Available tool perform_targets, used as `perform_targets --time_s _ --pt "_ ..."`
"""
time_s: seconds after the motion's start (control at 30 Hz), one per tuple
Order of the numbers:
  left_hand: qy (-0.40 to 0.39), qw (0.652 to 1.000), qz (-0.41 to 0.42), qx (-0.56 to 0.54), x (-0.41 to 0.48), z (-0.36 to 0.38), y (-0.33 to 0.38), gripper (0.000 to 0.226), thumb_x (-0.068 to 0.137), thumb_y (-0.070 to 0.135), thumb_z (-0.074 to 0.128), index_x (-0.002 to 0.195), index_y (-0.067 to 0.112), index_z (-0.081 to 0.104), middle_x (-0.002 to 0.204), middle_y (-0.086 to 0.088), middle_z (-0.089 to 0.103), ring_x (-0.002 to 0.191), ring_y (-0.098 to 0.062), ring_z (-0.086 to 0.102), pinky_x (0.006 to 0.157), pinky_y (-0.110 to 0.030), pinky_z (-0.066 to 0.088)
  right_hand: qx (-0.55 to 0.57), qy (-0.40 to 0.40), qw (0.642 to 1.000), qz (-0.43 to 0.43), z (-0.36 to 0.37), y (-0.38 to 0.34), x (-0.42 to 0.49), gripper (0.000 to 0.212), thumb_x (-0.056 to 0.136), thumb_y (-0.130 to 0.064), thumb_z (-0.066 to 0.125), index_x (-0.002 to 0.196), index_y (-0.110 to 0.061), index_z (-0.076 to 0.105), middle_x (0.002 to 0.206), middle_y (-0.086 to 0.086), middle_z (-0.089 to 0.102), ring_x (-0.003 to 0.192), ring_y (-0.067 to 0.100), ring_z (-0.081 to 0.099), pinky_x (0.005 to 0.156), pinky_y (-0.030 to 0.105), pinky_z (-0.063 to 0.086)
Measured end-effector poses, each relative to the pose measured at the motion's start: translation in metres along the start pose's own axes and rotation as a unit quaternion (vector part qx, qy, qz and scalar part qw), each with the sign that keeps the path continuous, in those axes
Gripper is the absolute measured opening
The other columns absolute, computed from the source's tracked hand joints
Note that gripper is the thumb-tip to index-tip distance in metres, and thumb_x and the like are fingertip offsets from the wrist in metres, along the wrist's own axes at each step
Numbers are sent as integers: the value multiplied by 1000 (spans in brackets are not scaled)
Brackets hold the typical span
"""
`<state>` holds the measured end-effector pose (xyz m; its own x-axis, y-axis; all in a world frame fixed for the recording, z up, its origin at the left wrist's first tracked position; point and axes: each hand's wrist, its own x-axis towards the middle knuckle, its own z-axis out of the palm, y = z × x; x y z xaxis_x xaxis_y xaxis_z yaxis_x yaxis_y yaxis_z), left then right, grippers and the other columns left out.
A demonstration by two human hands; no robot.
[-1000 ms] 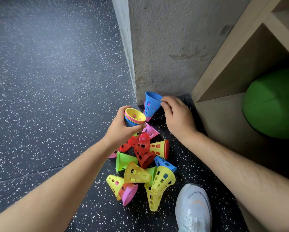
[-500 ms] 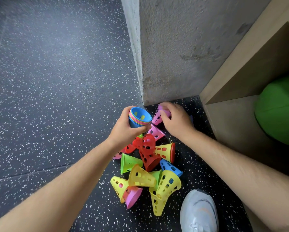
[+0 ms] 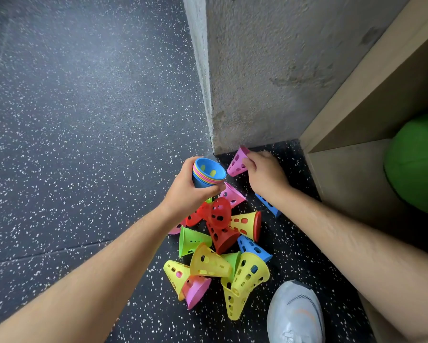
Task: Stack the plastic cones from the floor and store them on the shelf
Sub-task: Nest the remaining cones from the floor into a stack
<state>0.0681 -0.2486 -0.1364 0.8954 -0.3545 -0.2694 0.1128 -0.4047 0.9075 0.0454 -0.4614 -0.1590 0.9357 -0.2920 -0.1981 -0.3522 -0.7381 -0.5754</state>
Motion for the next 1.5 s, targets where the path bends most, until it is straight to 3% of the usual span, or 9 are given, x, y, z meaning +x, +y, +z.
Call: perform_targets --time_s 0.2,0.43,0.63,0.7,0.83,0.97,1.13,1.33,1.5 --pt "6 1000 6 11 -6 -1 3 61 77 14 90 125 19 52 104 12 66 84 13 63 75 -7 47 118 115 980 -115 -15 -10 -16 27 102 -20 53 117 -4 69 120 14 62 112 19 56 97 1 27" --pt "17 1000 20 8 -19 -5 9 62 76 16 91 126 18 53 103 11 68 84 10 64 75 -10 49 153 87 957 -229 -17 -36 -41 26 98 -16 58 117 -4 71 118 12 67 110 14 58 101 6 34" --pt "36 999 19 19 -32 -15 6 61 75 18 92 123 21 54 102 9 68 84 8 64 77 -11 50 209 -123 955 -169 -14 -55 -57 35 103 -37 51 136 -27 58 128 -7 64 115 4 61 99 23 47" --pt "48 999 9 20 -36 -22 1 60 76 15 90 122 19 53 102 7 66 81 11 61 76 -9 48 190 -105 967 -137 -11 -59 -53 37 104 -35 48 139 -25 54 129 -3 64 115 5 60 98 22 45" --pt "65 998 -10 22 -43 -38 -12 69 67 39 90 124 27 53 111 6 67 98 -4 66 87 -24 53 86 -78 983 -142 5 -59 -40 35 102 -21 51 136 -16 57 131 3 63 122 16 56 105 30 43" --pt "75 996 -30 22 -47 -47 -15 61 75 26 91 124 26 52 110 6 68 92 4 65 77 -10 49 3 -102 983 -155 23 -59 -28 35 98 -17 57 133 -15 61 132 6 61 125 23 52 107 30 36" --pt "72 997 -39 -4 -46 -50 -17 60 76 26 91 123 28 53 109 9 68 91 3 66 76 -12 51 -62 -138 975 -160 39 -60 -18 43 100 -20 57 142 -23 53 141 1 54 129 26 45 111 36 35" --pt "62 997 -41 -22 -41 -53 -19 62 76 26 91 125 28 53 109 8 68 90 2 67 77 -16 54 -61 -133 981 -128 50 -61 -8 20 98 -22 58 117 -18 64 116 9 59 113 28 53 97 41 43" --pt "59 997 -34 -28 -32 -52 -21 62 75 25 91 124 27 53 111 5 69 99 -6 69 88 -25 55 22 -41 989 -138 39 -57 -9 13 97 -16 59 107 -10 66 106 13 60 101 27 56 88 33 42"
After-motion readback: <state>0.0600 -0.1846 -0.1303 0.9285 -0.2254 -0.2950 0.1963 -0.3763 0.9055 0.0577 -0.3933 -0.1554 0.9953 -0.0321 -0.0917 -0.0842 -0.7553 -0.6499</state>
